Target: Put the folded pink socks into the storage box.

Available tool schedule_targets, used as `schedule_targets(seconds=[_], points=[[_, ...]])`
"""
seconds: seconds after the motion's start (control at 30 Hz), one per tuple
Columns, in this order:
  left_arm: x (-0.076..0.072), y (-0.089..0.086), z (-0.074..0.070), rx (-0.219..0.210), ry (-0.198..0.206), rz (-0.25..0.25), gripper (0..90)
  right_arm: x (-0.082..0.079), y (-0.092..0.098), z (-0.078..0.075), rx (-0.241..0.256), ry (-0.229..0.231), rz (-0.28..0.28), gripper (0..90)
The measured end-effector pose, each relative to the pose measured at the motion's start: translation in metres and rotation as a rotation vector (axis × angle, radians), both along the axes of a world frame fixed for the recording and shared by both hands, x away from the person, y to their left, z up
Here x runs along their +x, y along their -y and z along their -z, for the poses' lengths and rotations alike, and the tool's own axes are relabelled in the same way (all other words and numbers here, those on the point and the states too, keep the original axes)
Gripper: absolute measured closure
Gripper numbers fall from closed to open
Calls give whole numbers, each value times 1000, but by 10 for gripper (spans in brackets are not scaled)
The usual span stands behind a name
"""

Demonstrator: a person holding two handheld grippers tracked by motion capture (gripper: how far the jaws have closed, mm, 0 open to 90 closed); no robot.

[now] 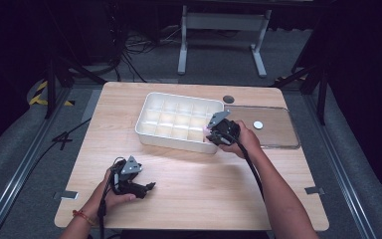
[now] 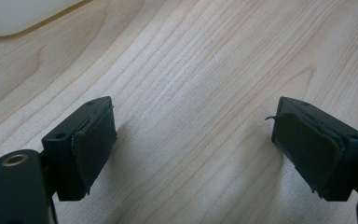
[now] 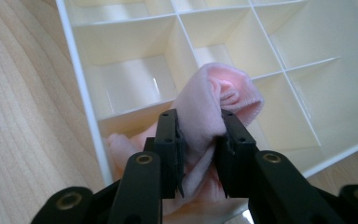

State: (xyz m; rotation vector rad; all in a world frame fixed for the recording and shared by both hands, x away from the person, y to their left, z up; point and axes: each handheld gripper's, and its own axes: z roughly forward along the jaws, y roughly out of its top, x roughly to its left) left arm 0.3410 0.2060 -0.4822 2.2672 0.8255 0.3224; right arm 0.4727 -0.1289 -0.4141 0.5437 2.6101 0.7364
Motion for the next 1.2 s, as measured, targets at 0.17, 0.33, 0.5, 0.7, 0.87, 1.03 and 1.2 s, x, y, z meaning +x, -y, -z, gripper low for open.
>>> schedule_targets(seconds=[0.17, 0.33, 0.5, 0.7, 0.87, 1.03, 1.2], points=[[0, 0, 0, 0, 0, 0, 138, 5, -3, -2, -35, -46, -14, 734], [0, 0, 0, 0, 0, 0, 138, 10, -7, -2, -60, -90, -15, 730], [0, 0, 0, 0, 0, 0, 139, 14, -2, -4, -11, -140, 4, 699], [0, 0, 0, 1, 1, -1, 138, 19, 6, -6, 59, -207, 18, 728], [0, 0, 0, 0, 0, -1, 138, 20, 1, -5, 11, -216, 10, 749], [0, 2, 1, -8, -4, -4, 133, 20, -8, -4, -77, -203, -1, 756], [0, 3, 1, -13, -4, -7, 131, 21, -14, 1, -134, -222, -6, 761]])
